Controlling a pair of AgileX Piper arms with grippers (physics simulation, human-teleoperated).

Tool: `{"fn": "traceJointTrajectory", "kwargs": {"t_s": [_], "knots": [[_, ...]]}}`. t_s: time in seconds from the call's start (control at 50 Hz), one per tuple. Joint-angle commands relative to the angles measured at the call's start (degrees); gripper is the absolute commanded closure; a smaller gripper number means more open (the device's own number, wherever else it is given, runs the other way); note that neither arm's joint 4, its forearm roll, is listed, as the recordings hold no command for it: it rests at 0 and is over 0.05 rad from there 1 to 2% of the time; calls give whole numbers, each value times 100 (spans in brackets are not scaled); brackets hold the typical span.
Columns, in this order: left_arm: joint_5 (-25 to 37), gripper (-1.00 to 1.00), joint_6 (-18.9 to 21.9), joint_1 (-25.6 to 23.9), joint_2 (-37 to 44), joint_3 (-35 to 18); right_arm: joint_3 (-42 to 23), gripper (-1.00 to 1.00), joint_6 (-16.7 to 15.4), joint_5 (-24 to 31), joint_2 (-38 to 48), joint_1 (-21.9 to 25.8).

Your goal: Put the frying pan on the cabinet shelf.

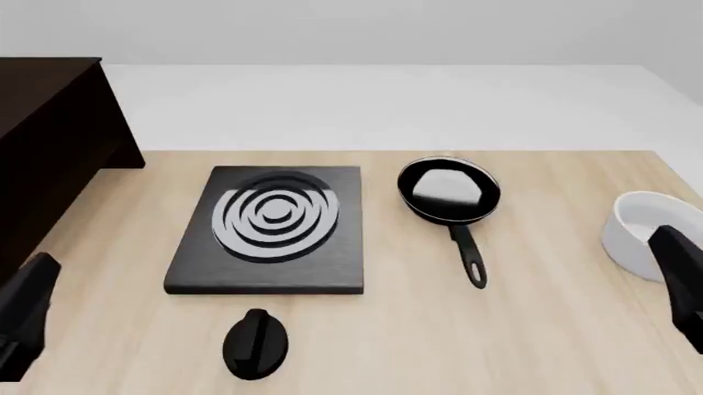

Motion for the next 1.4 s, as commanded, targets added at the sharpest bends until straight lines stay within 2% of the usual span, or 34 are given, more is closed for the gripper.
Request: {"fn": "traceJointTrajectory", "kwargs": {"t_s": [0.02,0.12,0.18,0.24,0.32,0.36,0.4,0.44,0.48,0.54,0.6,0.66,0.7,0.72,0.76,0.84,0.98,1.02,1.22,1.4], "knots": [[47,-100,-18,-80,473,-373,-863,-100,166,562,765,405],[33,-100,88,-202,616,-436,-1159,-100,261,753,1059,618],[-1,-100,6,-244,774,-530,-1213,-100,240,882,1512,1103],[64,-100,-5,-241,816,-713,-1323,-100,418,999,1847,751],[21,-100,147,-417,1006,-841,-1374,-100,406,959,2174,995],[-20,-100,56,-444,1071,-870,-1402,-100,528,931,2259,1083],[-128,-100,42,-450,1145,-843,-1404,-100,530,923,2561,996],[-241,-100,28,-447,1195,-758,-1441,-100,446,865,2794,1129],[-276,-100,-54,-429,1160,-720,-1510,-100,551,847,2997,1120],[-296,-100,188,-542,1171,-645,-1629,-100,604,857,3280,1106],[-279,-100,-118,-387,1106,-625,-1717,-100,787,807,3477,1152],[-197,-100,-73,-396,985,-582,-1770,-100,841,728,3789,1248],[-221,-100,-131,-385,989,-543,-1800,-100,846,670,3924,1224],[-201,-100,-293,-408,980,-561,-1841,-100,844,644,4043,1239],[-168,-100,-251,-399,989,-644,-1846,-100,828,596,4218,1228],[-164,-100,-284,-413,1108,-850,-1787,-100,1076,386,4522,1163],[-112,-100,-299,-455,1156,-1034,-1824,-100,1001,104,5190,1120],[-96,-100,-612,-576,1137,-1009,-1795,-100,973,-92,5448,1061],[-6,-100,-457,-611,1159,-1101,-1806,-100,690,-391,6069,1015],[54,-100,-455,-573,1115,-1139,-1855,-100,325,-644,6446,780]]}}
